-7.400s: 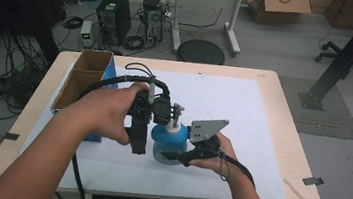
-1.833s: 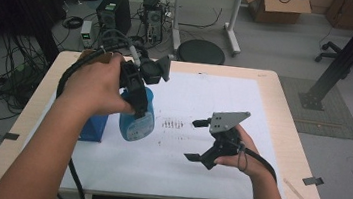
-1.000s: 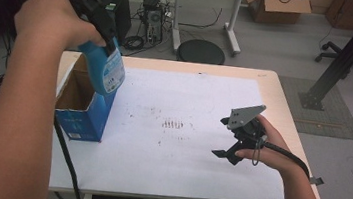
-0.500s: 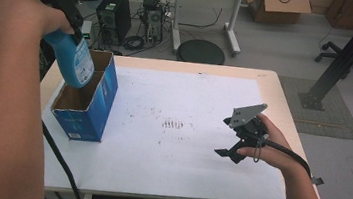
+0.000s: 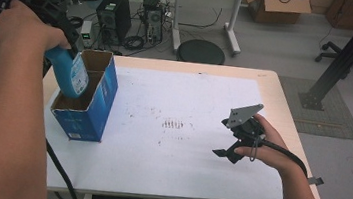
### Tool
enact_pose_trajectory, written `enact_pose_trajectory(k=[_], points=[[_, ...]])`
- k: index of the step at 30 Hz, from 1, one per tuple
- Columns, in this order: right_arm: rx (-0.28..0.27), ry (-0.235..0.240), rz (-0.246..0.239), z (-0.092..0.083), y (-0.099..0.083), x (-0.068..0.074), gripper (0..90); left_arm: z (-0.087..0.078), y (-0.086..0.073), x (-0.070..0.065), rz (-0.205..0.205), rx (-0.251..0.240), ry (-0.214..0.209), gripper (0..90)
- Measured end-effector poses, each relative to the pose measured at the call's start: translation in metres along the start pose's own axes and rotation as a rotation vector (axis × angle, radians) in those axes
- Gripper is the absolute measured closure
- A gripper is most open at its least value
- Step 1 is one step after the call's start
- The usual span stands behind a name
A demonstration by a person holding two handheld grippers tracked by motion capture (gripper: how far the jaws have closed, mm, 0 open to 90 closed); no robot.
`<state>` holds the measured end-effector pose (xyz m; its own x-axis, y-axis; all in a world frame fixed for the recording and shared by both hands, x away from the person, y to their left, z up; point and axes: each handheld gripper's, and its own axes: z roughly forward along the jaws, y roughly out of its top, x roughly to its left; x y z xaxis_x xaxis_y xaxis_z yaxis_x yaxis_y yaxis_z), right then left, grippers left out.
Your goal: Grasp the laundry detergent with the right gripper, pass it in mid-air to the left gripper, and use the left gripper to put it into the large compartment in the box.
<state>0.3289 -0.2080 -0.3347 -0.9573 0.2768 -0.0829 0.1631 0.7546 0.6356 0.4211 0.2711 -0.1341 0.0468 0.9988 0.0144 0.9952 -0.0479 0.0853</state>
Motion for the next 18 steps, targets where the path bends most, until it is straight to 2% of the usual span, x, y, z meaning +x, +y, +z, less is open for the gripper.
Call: enact_pose_trajectory(k=[3,12,13,17,18], points=[[-0.001,0.000,0.003,0.001,-0.001,0.000,2.0,0.006,0.000,0.000,0.001,0.007,-0.003,39.5],[-0.008,-0.001,0.006,0.001,-0.002,0.001,2.0,0.041,0.001,-0.001,0.002,0.039,-0.009,39.5],[-0.008,-0.001,0.006,0.001,-0.002,0.001,2.0,0.041,0.001,-0.001,0.002,0.039,-0.009,39.5],[-0.007,0.002,0.009,0.001,-0.003,0.001,2.0,0.060,0.001,-0.001,0.000,0.058,-0.017,39.5],[-0.007,0.002,0.009,0.001,-0.003,0.001,2.0,0.060,0.001,-0.001,0.000,0.058,-0.017,39.5]])
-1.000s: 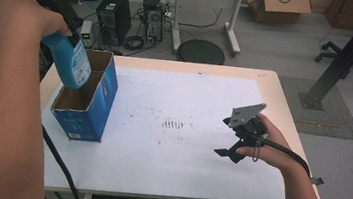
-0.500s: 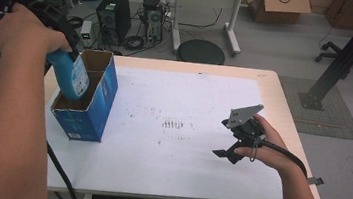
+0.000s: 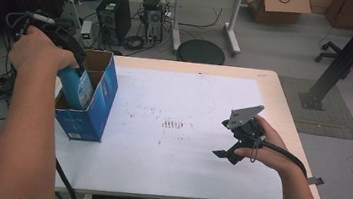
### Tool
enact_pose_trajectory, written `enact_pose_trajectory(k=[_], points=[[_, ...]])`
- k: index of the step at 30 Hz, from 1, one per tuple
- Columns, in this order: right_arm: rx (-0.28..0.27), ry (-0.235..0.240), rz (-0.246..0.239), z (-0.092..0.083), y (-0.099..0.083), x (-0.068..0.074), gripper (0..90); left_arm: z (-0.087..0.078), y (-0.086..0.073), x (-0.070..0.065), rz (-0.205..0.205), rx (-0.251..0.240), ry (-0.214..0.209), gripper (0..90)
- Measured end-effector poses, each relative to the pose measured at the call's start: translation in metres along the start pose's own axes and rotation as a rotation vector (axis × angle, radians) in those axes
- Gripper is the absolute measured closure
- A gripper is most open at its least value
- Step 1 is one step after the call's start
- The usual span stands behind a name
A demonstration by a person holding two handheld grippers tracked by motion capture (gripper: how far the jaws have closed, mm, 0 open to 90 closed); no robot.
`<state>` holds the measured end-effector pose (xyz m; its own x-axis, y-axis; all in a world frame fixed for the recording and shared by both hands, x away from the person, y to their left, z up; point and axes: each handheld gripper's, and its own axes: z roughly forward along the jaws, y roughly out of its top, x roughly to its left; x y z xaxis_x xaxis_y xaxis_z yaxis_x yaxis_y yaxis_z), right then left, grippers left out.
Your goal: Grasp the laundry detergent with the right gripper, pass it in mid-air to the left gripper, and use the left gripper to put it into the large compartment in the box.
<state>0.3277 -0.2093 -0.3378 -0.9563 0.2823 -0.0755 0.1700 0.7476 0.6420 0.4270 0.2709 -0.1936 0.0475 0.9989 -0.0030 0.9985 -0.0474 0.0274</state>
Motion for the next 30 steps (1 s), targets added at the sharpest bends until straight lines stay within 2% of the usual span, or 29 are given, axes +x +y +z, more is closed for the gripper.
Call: enact_pose_trajectory(k=[2,11,23,30], points=[[0.002,0.001,0.001,0.001,0.000,0.000,2.0,0.012,0.000,0.000,-0.007,0.011,-0.004,39.5],[-0.002,0.008,0.002,0.004,0.001,0.000,2.0,0.045,0.000,0.001,-0.013,0.030,-0.005,39.5],[-0.004,0.014,0.001,0.006,0.000,0.002,2.0,0.075,-0.002,0.000,-0.002,0.058,-0.005,39.5],[-0.003,0.013,0.002,0.006,-0.001,0.002,2.0,0.085,-0.003,0.000,-0.001,0.065,-0.008,39.5]])
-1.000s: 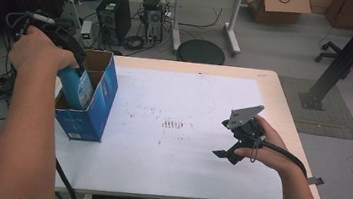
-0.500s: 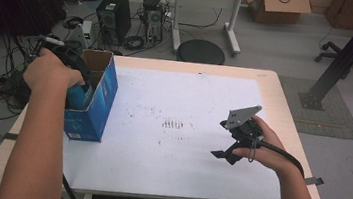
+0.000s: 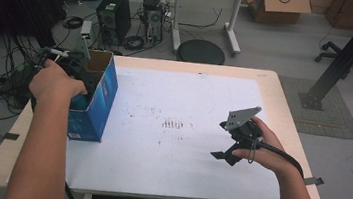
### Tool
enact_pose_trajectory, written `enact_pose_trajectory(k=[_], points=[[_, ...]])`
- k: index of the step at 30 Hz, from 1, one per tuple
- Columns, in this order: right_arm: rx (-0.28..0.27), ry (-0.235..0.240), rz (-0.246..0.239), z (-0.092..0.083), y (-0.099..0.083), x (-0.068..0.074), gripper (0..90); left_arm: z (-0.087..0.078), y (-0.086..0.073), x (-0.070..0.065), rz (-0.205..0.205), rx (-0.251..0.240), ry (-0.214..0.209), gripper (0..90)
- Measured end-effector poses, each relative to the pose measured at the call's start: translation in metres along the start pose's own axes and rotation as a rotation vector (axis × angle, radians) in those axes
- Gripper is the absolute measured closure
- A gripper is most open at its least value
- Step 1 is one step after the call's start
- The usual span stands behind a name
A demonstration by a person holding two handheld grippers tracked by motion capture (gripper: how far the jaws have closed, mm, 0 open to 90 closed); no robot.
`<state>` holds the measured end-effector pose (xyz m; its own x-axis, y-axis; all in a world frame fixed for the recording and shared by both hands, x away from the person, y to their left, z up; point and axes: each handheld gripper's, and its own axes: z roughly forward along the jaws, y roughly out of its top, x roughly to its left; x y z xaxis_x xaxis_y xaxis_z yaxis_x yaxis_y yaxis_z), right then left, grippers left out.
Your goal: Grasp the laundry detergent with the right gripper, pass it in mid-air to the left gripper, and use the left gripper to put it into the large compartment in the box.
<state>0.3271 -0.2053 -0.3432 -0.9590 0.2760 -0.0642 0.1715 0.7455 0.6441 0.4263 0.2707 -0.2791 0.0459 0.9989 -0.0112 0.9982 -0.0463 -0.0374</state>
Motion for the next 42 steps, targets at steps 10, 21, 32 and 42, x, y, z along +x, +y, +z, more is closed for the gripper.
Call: enact_pose_trajectory(k=[10,21,32,42], points=[[-0.005,-0.002,-0.002,0.002,0.001,0.001,2.0,0.013,0.000,0.000,0.008,0.013,-0.011,39.5],[-0.003,0.004,0.001,0.004,0.000,0.002,2.0,0.016,0.000,-0.001,0.012,0.019,-0.008,39.5],[-0.005,0.005,0.004,0.003,-0.001,0.002,2.0,0.016,-0.001,0.000,0.008,-0.001,-0.013,39.0],[-0.003,0.013,0.005,0.005,-0.002,0.003,2.1,0.016,-0.002,0.002,0.002,0.002,-0.012,36.3]])
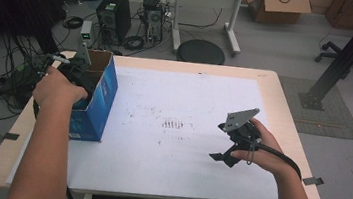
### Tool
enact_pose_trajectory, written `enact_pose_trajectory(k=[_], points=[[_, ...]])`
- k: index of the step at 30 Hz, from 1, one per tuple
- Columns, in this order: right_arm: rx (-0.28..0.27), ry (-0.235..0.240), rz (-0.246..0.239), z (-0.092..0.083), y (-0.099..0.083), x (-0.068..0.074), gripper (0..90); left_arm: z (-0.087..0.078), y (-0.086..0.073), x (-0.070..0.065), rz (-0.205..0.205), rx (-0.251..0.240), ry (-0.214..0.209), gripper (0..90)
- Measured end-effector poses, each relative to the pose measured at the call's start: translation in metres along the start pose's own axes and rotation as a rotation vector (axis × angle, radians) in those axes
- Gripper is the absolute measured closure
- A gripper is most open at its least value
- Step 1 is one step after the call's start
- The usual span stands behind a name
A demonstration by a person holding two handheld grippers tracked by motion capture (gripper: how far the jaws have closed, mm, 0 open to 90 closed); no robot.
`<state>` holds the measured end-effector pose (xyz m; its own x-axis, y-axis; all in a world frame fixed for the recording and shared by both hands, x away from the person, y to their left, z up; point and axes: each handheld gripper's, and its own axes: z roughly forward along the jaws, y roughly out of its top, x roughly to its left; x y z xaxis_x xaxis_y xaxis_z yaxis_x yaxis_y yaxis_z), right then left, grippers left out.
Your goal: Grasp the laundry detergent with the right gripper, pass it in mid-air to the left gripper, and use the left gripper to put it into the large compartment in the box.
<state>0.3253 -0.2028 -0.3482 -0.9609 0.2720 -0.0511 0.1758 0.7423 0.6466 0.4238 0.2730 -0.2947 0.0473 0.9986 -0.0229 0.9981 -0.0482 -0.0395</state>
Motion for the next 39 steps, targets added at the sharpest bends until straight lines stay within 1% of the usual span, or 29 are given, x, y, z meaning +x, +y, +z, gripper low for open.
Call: enact_pose_trajectory(k=[2,4,5,8,12,21,22,24,26,28,30,31,32,34,36,37,39], points=[[0.000,0.002,0.000,0.001,0.000,0.000,2.1,0.000,-0.001,0.000,-0.004,-0.004,-0.002,34.9],[-0.001,0.004,-0.001,0.001,0.000,0.000,2.0,-0.001,-0.001,0.000,-0.018,-0.008,-0.006,30.2],[-0.002,0.004,-0.002,0.001,0.001,0.000,2.1,-0.001,-0.001,-0.001,-0.012,-0.011,-0.007,29.7],[-0.006,0.006,-0.005,0.001,0.002,0.001,2.1,-0.003,-0.002,-0.002,-0.008,-0.021,0.002,29.9],[-0.007,0.008,-0.005,0.001,0.002,0.001,2.1,-0.004,-0.003,-0.002,-0.007,-0.021,-0.003,30.4],[-0.012,0.011,-0.007,0.001,0.002,0.002,2.1,-0.014,-0.007,-0.005,-0.009,-0.028,0.010,30.0],[-0.013,0.011,-0.010,0.001,0.003,0.002,2.1,-0.016,-0.008,-0.005,-0.008,-0.032,0.018,29.2],[-0.014,0.011,-0.011,0.001,0.003,0.003,2.1,-0.021,-0.010,-0.006,-0.010,-0.043,0.019,29.1],[-0.013,0.012,-0.015,0.001,0.004,0.003,2.1,-0.026,-0.012,-0.006,-0.010,-0.052,0.015,28.3],[-0.014,0.011,-0.016,0.001,0.004,0.003,2.1,-0.031,-0.014,-0.008,-0.011,-0.060,0.009,25.5],[-0.016,0.013,-0.019,0.001,0.005,0.003,2.1,-0.038,-0.017,-0.010,-0.007,-0.070,0.015,24.4],[-0.015,0.013,-0.019,0.001,0.006,0.004,2.1,-0.038,-0.017,-0.010,-0.007,-0.070,0.015,24.0],[-0.017,0.012,-0.021,0.001,0.007,0.004,2.0,-0.044,-0.019,-0.012,0.000,-0.082,0.022,23.5],[-0.021,0.016,-0.026,0.001,0.008,0.005,2.1,-0.049,-0.020,-0.015,0.011,-0.086,0.028,22.2],[-0.020,0.015,-0.028,0.001,0.009,0.005,2.1,-0.051,-0.021,-0.016,0.009,-0.090,0.028,18.8],[-0.024,0.016,-0.032,0.000,0.010,0.006,2.1,-0.055,-0.023,-0.018,0.009,-0.088,0.040,16.0],[-0.028,0.015,-0.032,0.000,0.011,0.006,2.1,-0.060,-0.025,-0.020,0.024,-0.097,0.032,15.7]])
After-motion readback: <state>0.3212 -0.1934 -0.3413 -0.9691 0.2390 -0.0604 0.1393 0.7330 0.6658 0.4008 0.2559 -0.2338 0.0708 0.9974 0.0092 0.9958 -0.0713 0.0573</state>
